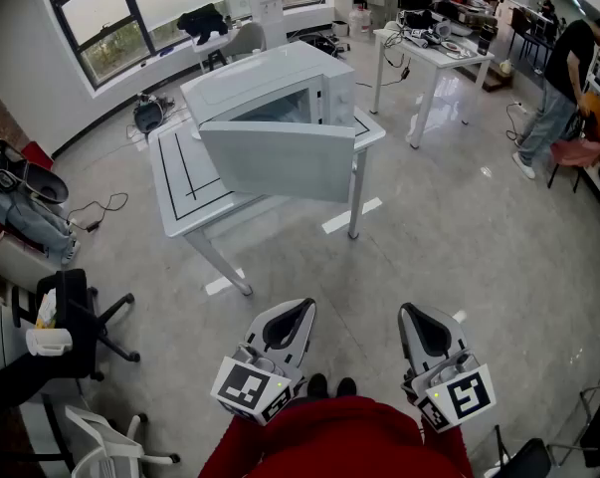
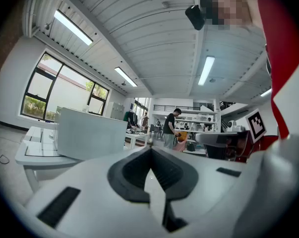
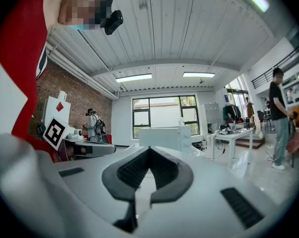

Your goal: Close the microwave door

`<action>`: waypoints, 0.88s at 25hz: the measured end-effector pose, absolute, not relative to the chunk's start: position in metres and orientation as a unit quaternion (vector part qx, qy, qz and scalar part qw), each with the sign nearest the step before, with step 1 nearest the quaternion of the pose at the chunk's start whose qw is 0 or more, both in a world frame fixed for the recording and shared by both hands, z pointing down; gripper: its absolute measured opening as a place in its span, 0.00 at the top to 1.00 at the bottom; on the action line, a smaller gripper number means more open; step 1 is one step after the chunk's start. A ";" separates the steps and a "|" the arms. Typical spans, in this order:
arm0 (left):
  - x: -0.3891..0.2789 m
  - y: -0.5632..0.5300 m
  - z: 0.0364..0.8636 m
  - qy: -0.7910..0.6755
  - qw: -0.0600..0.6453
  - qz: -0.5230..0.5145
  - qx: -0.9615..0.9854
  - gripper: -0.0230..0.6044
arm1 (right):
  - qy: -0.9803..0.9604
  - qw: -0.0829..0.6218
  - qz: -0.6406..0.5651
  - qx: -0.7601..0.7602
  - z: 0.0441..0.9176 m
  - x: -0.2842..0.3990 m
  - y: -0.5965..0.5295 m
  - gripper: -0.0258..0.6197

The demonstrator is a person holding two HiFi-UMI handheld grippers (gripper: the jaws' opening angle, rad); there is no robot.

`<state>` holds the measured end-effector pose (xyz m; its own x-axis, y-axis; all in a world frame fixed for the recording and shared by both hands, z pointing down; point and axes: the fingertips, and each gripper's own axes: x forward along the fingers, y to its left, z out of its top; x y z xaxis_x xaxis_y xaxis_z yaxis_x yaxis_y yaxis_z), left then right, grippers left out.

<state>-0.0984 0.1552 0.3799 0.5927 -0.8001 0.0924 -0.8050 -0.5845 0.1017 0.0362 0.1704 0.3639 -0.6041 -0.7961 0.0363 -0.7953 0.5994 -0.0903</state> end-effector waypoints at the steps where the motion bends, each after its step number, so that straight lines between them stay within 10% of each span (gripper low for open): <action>1: -0.099 0.155 0.380 -0.451 0.066 0.018 0.890 0.95 | 0.894 0.003 -0.048 -0.445 0.364 0.036 0.170 0.94; 22: -0.106 0.147 0.388 -0.456 0.080 0.019 0.886 0.95 | 0.900 -0.009 -0.071 -0.431 0.376 0.028 0.164 0.94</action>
<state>-0.1059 0.1467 0.3879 0.5841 -0.8046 0.1072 -0.8108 -0.5720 0.1244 0.0283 0.1644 0.3761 -0.6286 -0.7739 0.0769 -0.7764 0.6185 -0.1212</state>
